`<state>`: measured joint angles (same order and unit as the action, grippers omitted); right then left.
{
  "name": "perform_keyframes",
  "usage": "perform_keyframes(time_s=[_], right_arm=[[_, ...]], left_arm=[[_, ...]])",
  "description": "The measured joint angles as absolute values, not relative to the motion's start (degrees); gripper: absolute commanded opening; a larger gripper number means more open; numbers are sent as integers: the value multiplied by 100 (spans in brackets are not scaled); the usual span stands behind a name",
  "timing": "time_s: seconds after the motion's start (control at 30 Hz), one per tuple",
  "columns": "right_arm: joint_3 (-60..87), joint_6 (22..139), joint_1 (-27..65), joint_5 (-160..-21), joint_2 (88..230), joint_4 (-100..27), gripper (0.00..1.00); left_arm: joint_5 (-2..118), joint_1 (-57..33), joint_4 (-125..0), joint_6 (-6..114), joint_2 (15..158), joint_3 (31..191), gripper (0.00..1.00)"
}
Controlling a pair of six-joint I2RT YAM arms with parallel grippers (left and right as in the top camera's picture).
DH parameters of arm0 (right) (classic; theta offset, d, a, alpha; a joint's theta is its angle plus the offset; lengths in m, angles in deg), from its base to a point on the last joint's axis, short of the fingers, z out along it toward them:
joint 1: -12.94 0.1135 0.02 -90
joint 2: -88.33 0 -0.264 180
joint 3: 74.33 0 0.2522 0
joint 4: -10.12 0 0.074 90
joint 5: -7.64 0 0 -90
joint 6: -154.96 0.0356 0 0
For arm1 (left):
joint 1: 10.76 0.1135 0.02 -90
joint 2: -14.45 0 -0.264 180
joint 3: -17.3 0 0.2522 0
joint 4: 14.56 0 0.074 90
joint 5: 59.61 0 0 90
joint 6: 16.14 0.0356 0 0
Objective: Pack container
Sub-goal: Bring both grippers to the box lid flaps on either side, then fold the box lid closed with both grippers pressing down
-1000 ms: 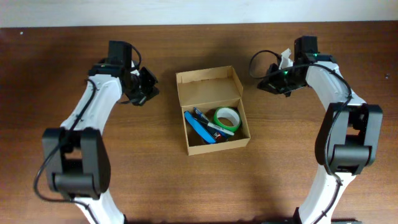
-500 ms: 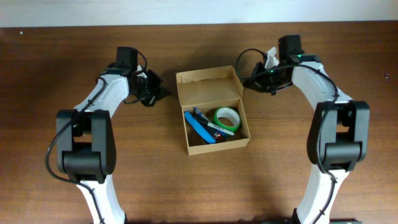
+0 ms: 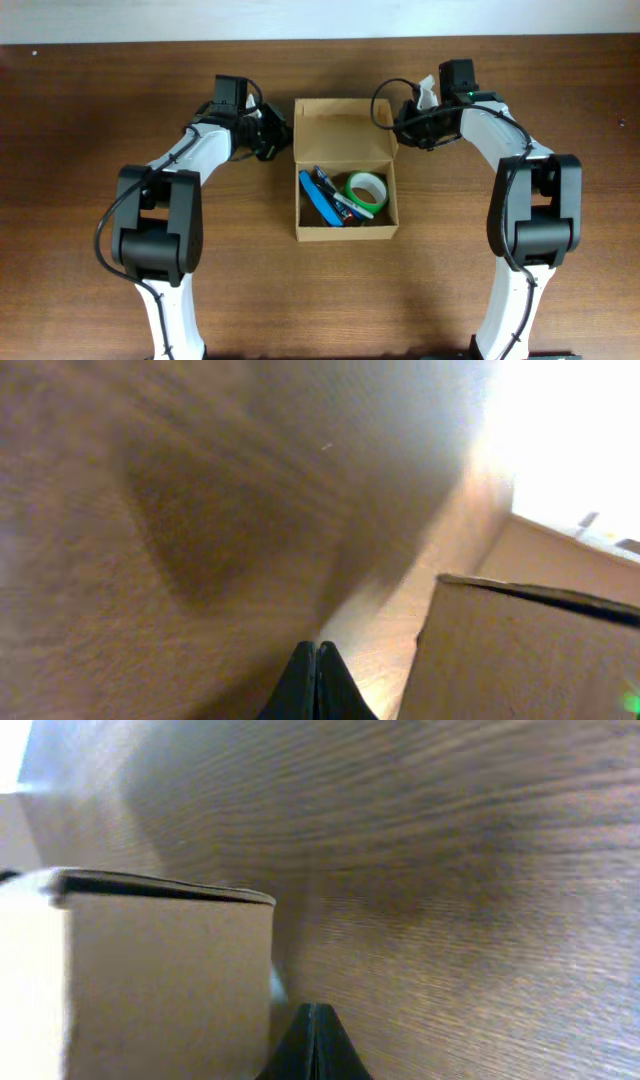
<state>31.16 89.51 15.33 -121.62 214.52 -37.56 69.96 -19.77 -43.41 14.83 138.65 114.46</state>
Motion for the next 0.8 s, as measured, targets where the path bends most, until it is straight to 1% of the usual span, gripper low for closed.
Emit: perform_keyframes(time_s=[0.13,0.3,0.47,0.67,0.8], right_arm=[[3118,8683,1533,-12320,21450,-3742,4],[3122,8291,1529,-12444,21366,-3751,3],[3122,8049,1531,-12449,20881,-3764,3],[3127,7679,1540,-12492,20232,-4011,3],[3131,7395,1542,-12523,19976,-4402,3]], left_arm=[[7184,-1920,-4262,1608,13865,11466,2],[7479,-1855,-4614,2093,13873,11785,2],[7761,-1835,-4951,2559,13876,12277,2],[7995,-1839,-5622,3160,13876,12786,2],[8061,-1839,-6238,3636,13873,13116,2]])
